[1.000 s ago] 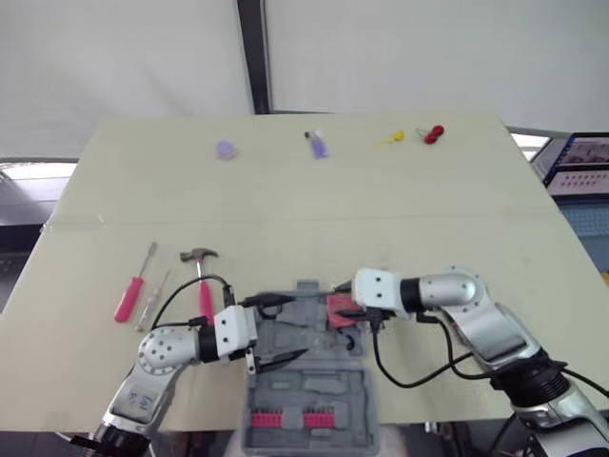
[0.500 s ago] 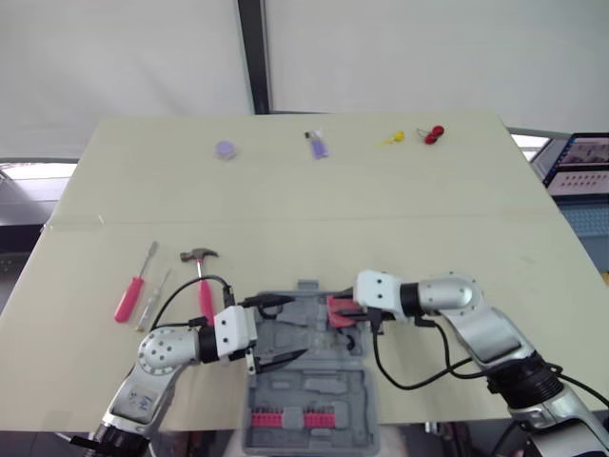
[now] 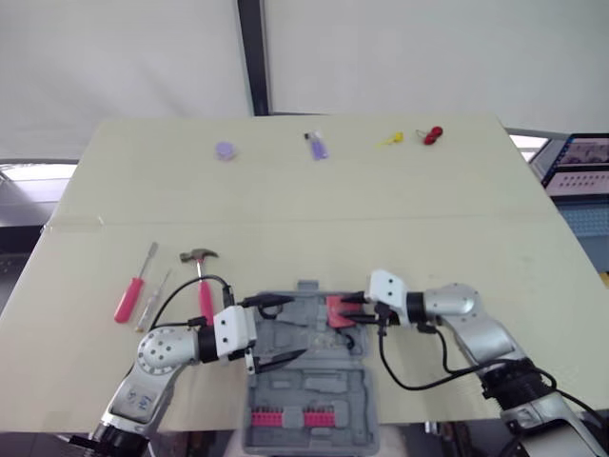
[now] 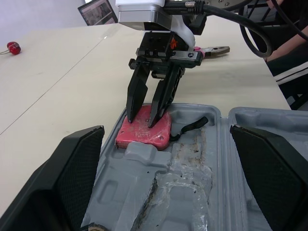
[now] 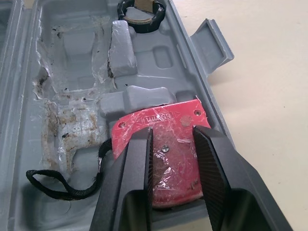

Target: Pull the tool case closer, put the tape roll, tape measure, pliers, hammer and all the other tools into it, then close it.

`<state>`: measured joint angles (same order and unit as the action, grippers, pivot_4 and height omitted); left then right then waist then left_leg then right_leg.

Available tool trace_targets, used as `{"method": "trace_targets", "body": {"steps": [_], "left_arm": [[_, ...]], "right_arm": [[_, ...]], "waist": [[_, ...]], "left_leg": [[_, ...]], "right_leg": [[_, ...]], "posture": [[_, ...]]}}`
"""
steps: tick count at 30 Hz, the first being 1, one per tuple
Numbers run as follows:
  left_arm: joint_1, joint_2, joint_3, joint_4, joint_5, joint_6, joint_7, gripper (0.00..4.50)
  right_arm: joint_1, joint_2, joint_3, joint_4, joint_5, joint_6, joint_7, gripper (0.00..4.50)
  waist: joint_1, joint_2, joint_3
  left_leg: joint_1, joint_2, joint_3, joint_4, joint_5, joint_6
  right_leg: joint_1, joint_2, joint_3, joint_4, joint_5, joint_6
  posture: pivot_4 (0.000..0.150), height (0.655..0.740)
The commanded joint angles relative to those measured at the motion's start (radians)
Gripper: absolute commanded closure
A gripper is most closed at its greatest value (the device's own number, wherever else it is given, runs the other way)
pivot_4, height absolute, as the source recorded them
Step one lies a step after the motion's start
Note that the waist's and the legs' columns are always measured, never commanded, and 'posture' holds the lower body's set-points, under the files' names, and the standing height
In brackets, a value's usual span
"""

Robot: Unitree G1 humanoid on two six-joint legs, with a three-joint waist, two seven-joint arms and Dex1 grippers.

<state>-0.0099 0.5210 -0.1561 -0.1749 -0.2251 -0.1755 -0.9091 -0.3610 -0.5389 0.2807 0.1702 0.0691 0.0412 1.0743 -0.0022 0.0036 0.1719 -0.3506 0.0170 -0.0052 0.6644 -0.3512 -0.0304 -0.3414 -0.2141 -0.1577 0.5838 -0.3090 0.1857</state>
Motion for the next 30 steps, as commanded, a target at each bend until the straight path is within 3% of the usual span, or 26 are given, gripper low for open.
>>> {"method": "trace_targets", "body": {"steps": [1,9,13,19,22,26,27,30], "left_arm": [[0.002,0.008,0.012,-0.01,0.008,-0.011,0.007,0.0],[0.008,0.015,0.015,-0.015,0.011,-0.011,0.011,0.0],[0.007,0.013,0.035,-0.033,-0.021,0.024,0.021,0.0],[0.018,0.017,0.128,-0.109,-0.08,0.158,0.098,0.0],[0.041,0.021,0.217,-0.117,-0.097,0.192,0.151,0.0],[0.101,0.051,0.438,-0.013,-0.12,0.199,0.219,0.0],[0.111,0.059,0.496,0.021,-0.13,0.204,0.236,0.0],[0.136,0.092,0.625,0.112,-0.121,0.198,0.281,0.0]], "right_arm": [[0.045,0.007,0.047,0.136,-0.07,-0.046,-0.028,3.11],[0.059,0.05,0.002,0.189,0.01,-0.065,-0.007,3.11],[0.056,0.036,-0.062,0.05,0.099,0.021,0.005,3.11],[0.068,-0.053,-0.237,-0.245,0.313,0.314,-0.02,3.11],[0.112,-0.138,-0.345,-0.262,0.349,0.361,-0.02,2.32],[0.211,-0.24,-0.536,-0.111,0.35,0.345,-0.047,0.27],[0.231,-0.256,-0.573,-0.066,0.343,0.325,-0.057,0.02],[0.271,-0.285,-0.667,0.068,0.328,0.264,-0.094,0.02]], "waist": [[0.0,-0.002,-0.002],[0.0,-0.007,-0.015],[0.002,-0.003,-0.013],[0.004,0.009,-0.005],[0.006,0.008,-0.004],[0.016,0.006,-0.003],[0.017,0.006,-0.003],[0.017,0.006,-0.003]], "left_leg": [[0.0,0.0,0.0,0.0,0.0,0.0],[0.015,0.001,0.0,-0.004,-0.001,-0.001],[0.015,0.001,0.0,-0.005,-0.001,-0.001],[0.008,0.001,0.0,-0.004,-0.001,-0.001],[0.006,0.001,0.0,-0.004,-0.001,-0.001],[0.006,0.001,0.001,-0.004,-0.001,-0.001],[0.005,0.001,0.001,-0.004,-0.001,-0.001],[0.0,0.001,0.002,-0.002,-0.001,-0.001]], "right_leg": [[0.0,0.0,0.0,0.0,0.0,0.0],[0.014,0.001,0.0,-0.004,0.0,0.0],[0.016,0.002,0.0,-0.008,0.0,0.0],[0.011,0.002,0.0,-0.008,0.0,0.0],[0.008,0.002,-0.001,-0.008,0.0,0.0],[0.008,0.002,-0.001,-0.008,0.0,0.0],[0.007,0.002,-0.001,-0.008,0.0,0.0],[0.001,0.002,0.0,-0.006,0.0,0.0]], "posture": [[0.15,0.74],[0.15,0.74],[0.15,0.74],[0.15,0.74],[0.15,0.74],[0.15,0.74],[0.15,0.74],[0.15,0.74]]}}
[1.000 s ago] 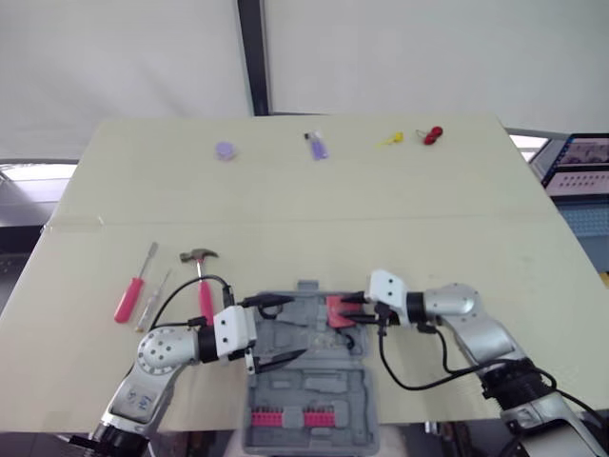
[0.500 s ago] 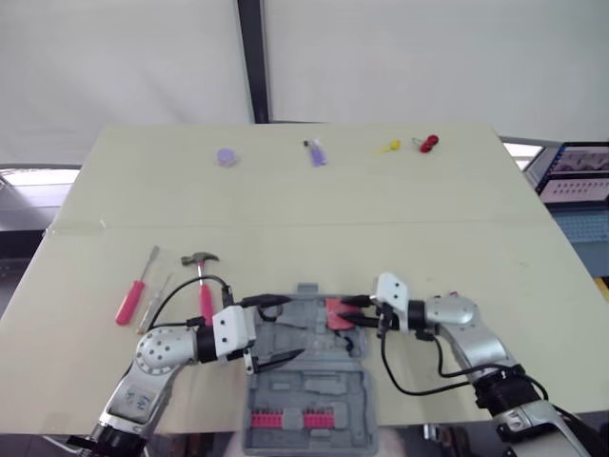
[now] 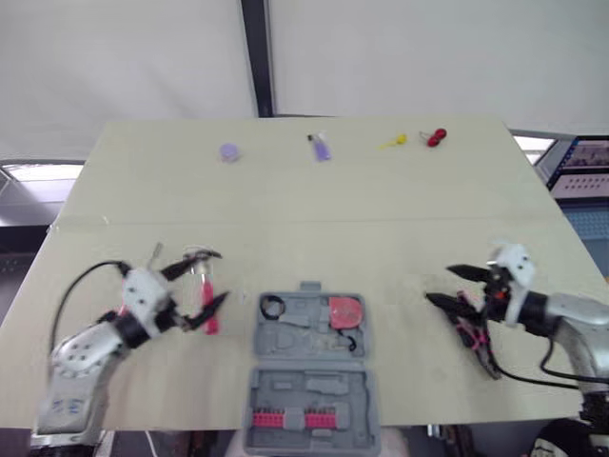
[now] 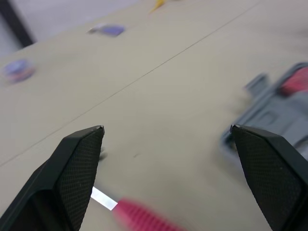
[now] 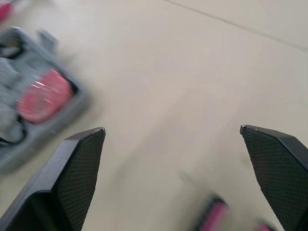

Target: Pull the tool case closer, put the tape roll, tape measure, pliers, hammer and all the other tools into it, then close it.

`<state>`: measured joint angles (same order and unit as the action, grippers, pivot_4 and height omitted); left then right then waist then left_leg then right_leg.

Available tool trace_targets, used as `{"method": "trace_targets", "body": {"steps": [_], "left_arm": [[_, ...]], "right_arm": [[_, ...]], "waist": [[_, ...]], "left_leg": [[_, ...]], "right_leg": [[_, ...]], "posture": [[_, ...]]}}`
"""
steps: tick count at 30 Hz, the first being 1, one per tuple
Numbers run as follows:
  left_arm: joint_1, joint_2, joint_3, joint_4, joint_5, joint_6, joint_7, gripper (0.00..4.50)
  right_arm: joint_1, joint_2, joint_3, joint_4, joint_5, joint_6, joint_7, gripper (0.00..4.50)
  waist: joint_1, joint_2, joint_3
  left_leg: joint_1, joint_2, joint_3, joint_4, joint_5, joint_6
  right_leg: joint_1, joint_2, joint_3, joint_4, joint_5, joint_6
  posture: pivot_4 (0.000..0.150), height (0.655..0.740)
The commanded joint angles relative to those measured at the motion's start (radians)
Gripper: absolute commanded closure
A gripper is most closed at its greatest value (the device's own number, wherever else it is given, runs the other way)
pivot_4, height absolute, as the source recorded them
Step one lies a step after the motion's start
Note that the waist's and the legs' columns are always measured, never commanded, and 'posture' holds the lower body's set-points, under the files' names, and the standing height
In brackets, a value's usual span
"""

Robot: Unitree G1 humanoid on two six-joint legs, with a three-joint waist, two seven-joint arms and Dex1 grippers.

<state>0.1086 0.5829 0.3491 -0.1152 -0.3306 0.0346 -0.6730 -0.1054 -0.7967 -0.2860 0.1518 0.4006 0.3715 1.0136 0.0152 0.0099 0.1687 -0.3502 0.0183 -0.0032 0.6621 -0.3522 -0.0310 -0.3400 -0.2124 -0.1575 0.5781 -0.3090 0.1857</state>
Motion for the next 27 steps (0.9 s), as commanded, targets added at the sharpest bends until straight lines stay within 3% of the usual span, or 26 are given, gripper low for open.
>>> {"method": "trace_targets", "body": {"steps": [1,7,14,22,27], "left_arm": [[0.023,0.039,0.157,0.081,-0.012,-0.013,0.06,0.0],[0.045,0.032,0.327,0.216,0.012,0.029,0.239,0.0],[0.047,0.004,0.397,0.358,0.041,0.059,0.415,0.0],[0.05,-0.012,0.389,0.329,0.028,0.053,0.459,0.0],[0.011,0.006,0.282,0.225,0.002,0.066,0.342,0.0]], "right_arm": [[0.02,-0.032,-0.132,0.133,-0.002,-0.089,-0.043,0.02],[0.017,-0.037,-0.253,0.432,-0.022,-0.238,-0.136,0.02],[-0.015,-0.012,-0.305,0.627,-0.021,-0.37,-0.247,0.02],[-0.045,-0.018,-0.301,0.703,-0.009,-0.419,-0.247,0.02],[0.022,-0.024,-0.284,0.529,0.045,-0.327,-0.122,0.02]], "waist": [[-0.003,0.0,0.0],[-0.014,-0.001,0.0],[-0.02,-0.001,0.001],[-0.018,-0.001,0.001],[-0.013,-0.001,0.001]], "left_leg": [[0.0,0.0,0.0,0.0,0.0,0.0],[0.0,0.0,0.0,-0.001,0.0,0.0],[0.0,0.0,0.0,-0.001,0.0,0.0],[0.0,0.0,0.001,-0.001,0.0,0.0],[0.0,0.0,0.001,-0.001,0.0,0.0]], "right_leg": [[-0.001,0.0,0.0,0.0,0.0,0.0],[-0.001,0.0,0.0,0.0,0.0,0.0],[-0.001,0.0,0.0,-0.001,0.0,0.0],[-0.001,0.0,0.001,-0.001,0.0,0.0],[-0.001,0.0,0.001,-0.001,0.0,0.0]], "posture": [[0.15,0.74],[0.15,0.74],[0.15,0.74],[0.15,0.74],[0.15,0.74]]}}
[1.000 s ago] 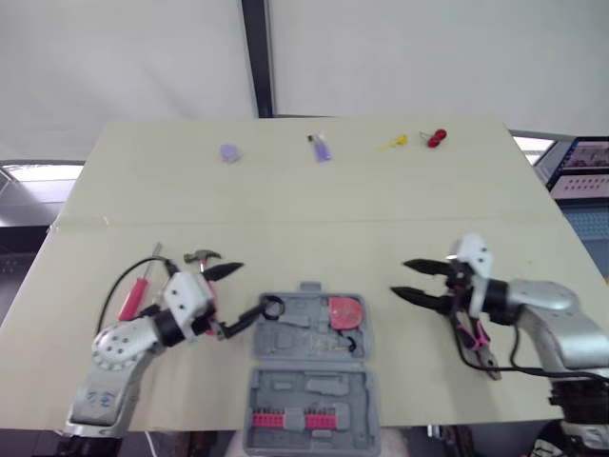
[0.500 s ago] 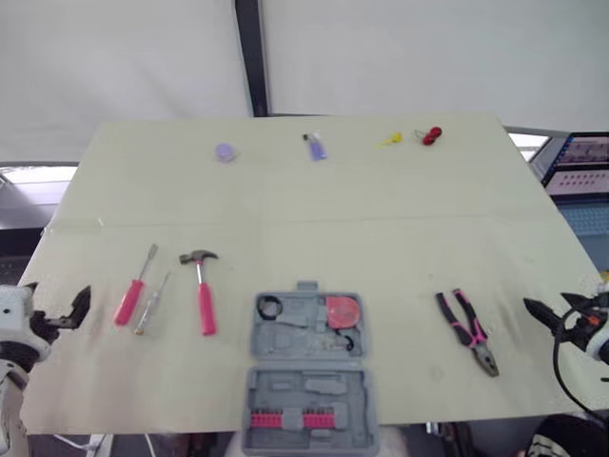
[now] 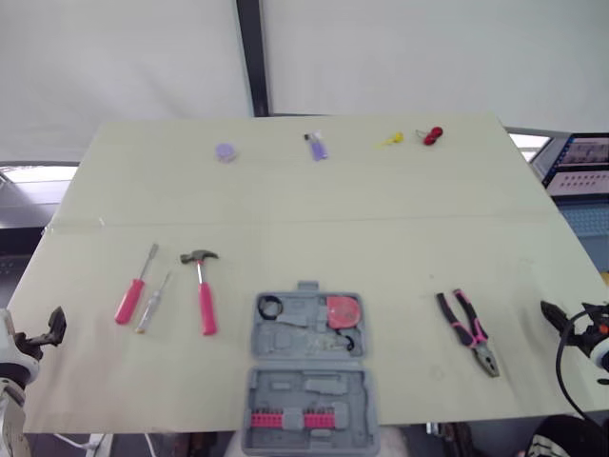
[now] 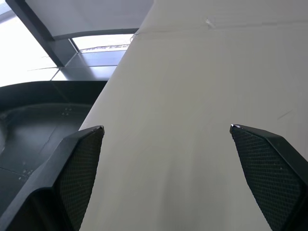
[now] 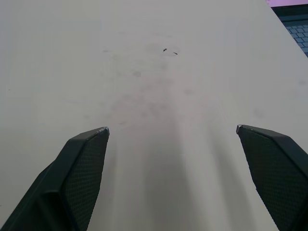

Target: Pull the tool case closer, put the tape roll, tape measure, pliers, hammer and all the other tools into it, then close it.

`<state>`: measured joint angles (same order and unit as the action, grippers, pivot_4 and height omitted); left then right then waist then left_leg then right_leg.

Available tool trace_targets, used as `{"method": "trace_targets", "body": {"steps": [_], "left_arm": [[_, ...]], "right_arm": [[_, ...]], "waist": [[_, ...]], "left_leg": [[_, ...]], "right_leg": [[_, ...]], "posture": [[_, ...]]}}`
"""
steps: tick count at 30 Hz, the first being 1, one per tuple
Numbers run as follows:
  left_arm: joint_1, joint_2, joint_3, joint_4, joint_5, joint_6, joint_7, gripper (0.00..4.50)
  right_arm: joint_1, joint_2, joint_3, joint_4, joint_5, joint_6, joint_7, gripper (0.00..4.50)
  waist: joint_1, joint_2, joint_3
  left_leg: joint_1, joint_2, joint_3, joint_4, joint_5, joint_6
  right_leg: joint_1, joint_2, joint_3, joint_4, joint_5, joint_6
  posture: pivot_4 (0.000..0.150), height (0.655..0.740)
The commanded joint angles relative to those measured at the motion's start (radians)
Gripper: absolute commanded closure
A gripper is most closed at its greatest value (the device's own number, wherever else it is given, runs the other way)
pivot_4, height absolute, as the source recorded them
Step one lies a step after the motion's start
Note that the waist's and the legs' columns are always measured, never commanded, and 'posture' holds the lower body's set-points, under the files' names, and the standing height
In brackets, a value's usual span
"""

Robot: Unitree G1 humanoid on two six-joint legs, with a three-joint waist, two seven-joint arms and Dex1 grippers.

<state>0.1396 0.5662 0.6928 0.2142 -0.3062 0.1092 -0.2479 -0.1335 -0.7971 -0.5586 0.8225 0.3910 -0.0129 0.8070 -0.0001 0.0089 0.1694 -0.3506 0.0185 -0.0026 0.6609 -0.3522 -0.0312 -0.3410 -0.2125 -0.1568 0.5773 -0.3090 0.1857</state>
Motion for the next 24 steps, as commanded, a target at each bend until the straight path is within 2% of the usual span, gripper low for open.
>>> {"method": "trace_targets", "body": {"steps": [1,6,12,19,24], "left_arm": [[-0.028,0.024,-0.087,-0.127,-0.03,-0.006,-0.117,0.0],[-0.047,0.036,-0.335,-0.382,-0.085,-0.008,-0.382,0.0],[-0.131,0.084,-0.572,-0.463,-0.068,-0.037,-0.619,0.0],[-0.277,0.091,-0.781,-0.411,-0.04,-0.131,-0.872,0.0],[-0.344,0.039,-0.869,-0.359,-0.014,-0.19,-0.928,0.0]], "right_arm": [[0.077,-0.023,-0.006,-0.2,0.068,0.088,0.107,0.02],[0.276,0.01,0.006,-0.587,0.116,0.223,0.127,0.02],[0.407,0.081,0.039,-0.905,0.148,0.332,0.067,0.02],[0.507,0.162,0.062,-0.952,0.063,0.283,-0.009,0.02],[0.533,0.242,0.076,-0.947,0.012,0.238,-0.084,0.02]], "waist": [[0.003,0.001,0.0],[0.013,0.001,0.0],[0.015,0.003,-0.001],[0.035,0.003,-0.001],[0.026,0.004,-0.001]], "left_leg": [[0.0,0.0,0.0,0.0,0.0,0.0],[-0.001,0.0,0.0,0.001,0.0,0.0],[0.0,0.0,0.001,0.0,0.0,0.0],[-0.001,0.0,0.0,0.002,0.0,0.0],[0.0,0.0,0.001,0.002,0.0,0.0]], "right_leg": [[0.0,0.0,0.0,0.0,0.0,0.0],[0.0,0.0,0.0,0.0,0.0,0.0],[-0.001,0.001,0.001,0.001,0.0,0.0],[-0.001,0.001,0.001,0.001,0.0,0.0],[0.0,0.001,0.001,0.002,0.0,0.0]], "posture": [[0.15,0.74],[0.15,0.74],[0.15,0.74],[0.15,0.74],[0.15,0.74]]}}
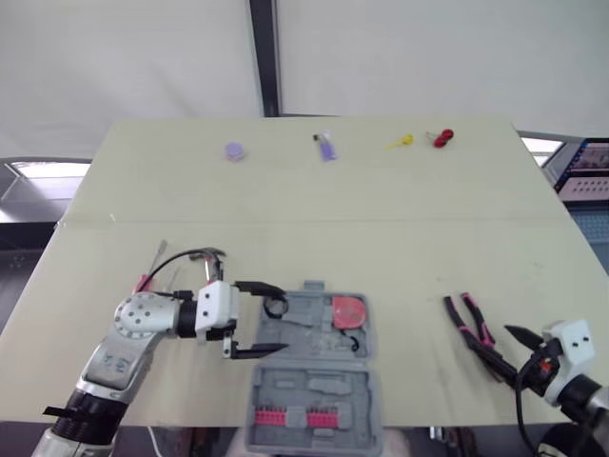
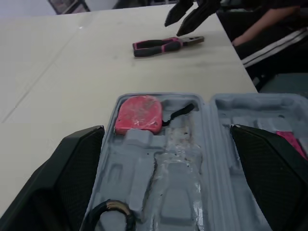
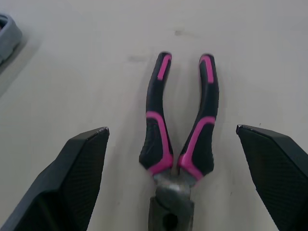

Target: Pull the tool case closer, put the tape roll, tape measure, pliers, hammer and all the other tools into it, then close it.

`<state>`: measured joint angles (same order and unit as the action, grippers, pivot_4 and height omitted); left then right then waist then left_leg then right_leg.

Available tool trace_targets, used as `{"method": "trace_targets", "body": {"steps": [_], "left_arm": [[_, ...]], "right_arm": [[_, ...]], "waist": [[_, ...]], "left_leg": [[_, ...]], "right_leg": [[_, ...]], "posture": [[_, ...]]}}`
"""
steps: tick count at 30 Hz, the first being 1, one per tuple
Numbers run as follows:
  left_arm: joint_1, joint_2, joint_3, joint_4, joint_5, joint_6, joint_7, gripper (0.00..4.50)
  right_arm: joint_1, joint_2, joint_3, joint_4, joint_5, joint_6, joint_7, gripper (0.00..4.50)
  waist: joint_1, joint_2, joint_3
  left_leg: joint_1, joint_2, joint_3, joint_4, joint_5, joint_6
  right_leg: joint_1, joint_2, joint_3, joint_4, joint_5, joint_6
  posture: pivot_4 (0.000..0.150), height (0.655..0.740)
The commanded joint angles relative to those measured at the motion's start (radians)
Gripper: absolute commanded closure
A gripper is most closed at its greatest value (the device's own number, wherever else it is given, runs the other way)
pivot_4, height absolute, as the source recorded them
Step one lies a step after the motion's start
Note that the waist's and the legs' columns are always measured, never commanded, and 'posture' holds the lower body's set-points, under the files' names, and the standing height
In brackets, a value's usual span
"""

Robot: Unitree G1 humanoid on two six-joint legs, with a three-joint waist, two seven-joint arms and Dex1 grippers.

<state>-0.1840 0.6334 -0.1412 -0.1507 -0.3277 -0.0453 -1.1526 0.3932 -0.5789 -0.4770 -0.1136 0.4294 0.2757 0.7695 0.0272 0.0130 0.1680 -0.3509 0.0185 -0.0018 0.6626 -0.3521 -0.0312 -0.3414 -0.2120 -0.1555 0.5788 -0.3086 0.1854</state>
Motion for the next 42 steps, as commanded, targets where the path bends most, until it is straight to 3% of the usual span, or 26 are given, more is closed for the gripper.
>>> {"method": "trace_targets", "body": {"steps": [1,22,25,30,31,38,42], "left_arm": [[-0.027,-0.039,-0.044,0.011,0.012,-0.042,-0.025,0.0],[-0.035,-0.117,-0.082,0.008,0.055,-0.054,0.029,0.0],[-0.031,-0.124,-0.089,0.003,0.058,-0.05,0.036,0.0],[-0.026,-0.129,-0.096,0.0,0.048,-0.04,0.035,0.0],[-0.026,-0.13,-0.096,0.0,0.046,-0.04,0.035,0.0],[-0.035,-0.141,-0.096,0.006,0.044,-0.043,0.037,0.0],[-0.001,-0.127,-0.042,-0.002,0.033,-0.057,0.061,0.0]], "right_arm": [[0.009,0.034,-0.001,-0.002,-0.039,-0.065,-0.054,0.02],[0.042,0.063,0.077,0.177,-0.126,-0.201,-0.058,0.02],[0.043,0.06,0.076,0.186,-0.126,-0.21,-0.061,0.93],[0.034,0.054,0.062,0.178,-0.1,-0.202,-0.06,3.37],[0.032,0.05,0.06,0.174,-0.097,-0.202,-0.059,3.55],[0.026,-0.03,0.051,0.067,-0.066,-0.161,-0.01,3.54],[-0.024,-0.155,0.094,-0.18,-0.019,-0.015,0.038,3.54]], "waist": [[-0.003,0.0,0.0],[-0.001,0.0,-0.001],[0.0,0.0,-0.001],[-0.001,-0.001,-0.001],[-0.001,-0.001,-0.001],[-0.001,0.0,-0.001],[-0.008,0.004,-0.001]], "left_leg": [[0.0,0.0,0.0,0.0,0.0,0.0],[0.001,0.0,0.0,0.001,0.0,0.0],[0.0,0.0,-0.001,0.001,0.0,0.0],[0.001,0.0,-0.001,0.001,0.0,0.0],[0.001,0.0,-0.001,0.001,0.0,0.0],[0.0,0.0,-0.001,0.001,0.0,0.0],[0.0,0.0,0.0,0.001,0.0,0.0]], "right_leg": [[0.0,0.0,0.0,0.0,0.0,0.0],[0.001,0.0,0.0,0.001,0.0,0.0],[0.001,0.0,0.0,0.001,0.0,0.0],[0.001,0.0,0.0,0.001,0.0,0.0],[0.001,0.0,0.0,0.001,0.0,0.0],[0.001,0.0,0.0,0.001,0.0,0.0],[0.0,0.0,0.0,0.001,0.0,0.0]], "posture": [[0.15,0.74],[0.15,0.74],[0.15,0.74],[0.15,0.74],[0.15,0.74],[0.15,0.74],[0.15,0.74]]}}
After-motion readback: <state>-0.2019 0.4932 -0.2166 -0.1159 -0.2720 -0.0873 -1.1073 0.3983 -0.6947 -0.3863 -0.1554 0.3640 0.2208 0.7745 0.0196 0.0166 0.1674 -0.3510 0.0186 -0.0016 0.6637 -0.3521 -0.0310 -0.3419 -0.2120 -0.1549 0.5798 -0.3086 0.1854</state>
